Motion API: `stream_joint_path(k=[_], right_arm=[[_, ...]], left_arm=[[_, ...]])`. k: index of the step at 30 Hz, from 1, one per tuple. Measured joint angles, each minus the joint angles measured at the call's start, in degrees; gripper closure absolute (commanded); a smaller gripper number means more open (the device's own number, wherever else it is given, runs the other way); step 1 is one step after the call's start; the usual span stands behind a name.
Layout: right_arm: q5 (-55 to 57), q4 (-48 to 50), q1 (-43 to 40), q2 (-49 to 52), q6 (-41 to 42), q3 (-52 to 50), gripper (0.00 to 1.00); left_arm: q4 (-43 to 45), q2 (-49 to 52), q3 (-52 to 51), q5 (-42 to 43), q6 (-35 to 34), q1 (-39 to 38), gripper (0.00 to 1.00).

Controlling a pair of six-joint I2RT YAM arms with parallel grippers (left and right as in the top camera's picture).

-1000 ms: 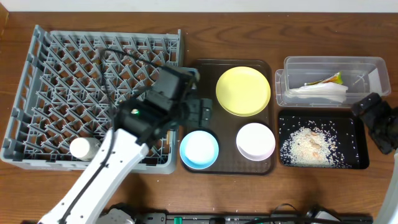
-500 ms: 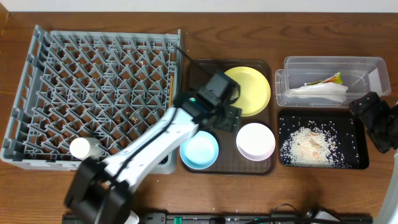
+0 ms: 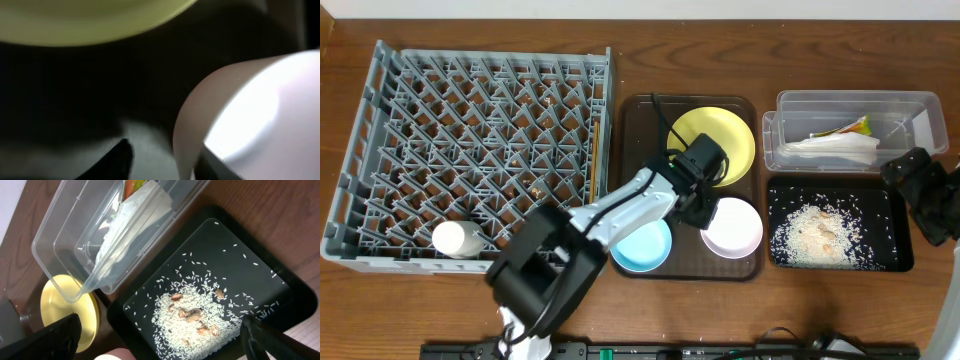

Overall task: Sort waste into correct bins and load items into the dishwasher
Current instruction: 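Grasp the pink bowl rim with the left gripper, then carry the pink bowl to the rack's back row and release it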

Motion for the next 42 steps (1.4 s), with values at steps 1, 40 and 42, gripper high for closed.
stream_joint_path(k=[1, 40, 42], right_arm=[[0.00, 0.00, 0.00, -0.02, 0.00, 0.00, 0.01], [0.00, -0.07, 0.00, 0.00, -0.02, -0.02, 0.01], [-0.02, -0.07, 0.00, 0.00, -0.02, -0.02, 0.01]], left_arm=[[0.24, 0.66, 0.00, 0.52, 0.02, 0.00, 0.74], [14.78, -14.47, 5.81, -81.57, 25.62, 23.37, 0.93], [18.10, -11.65, 5.81, -82.44, 28.61, 24.72, 0.93]])
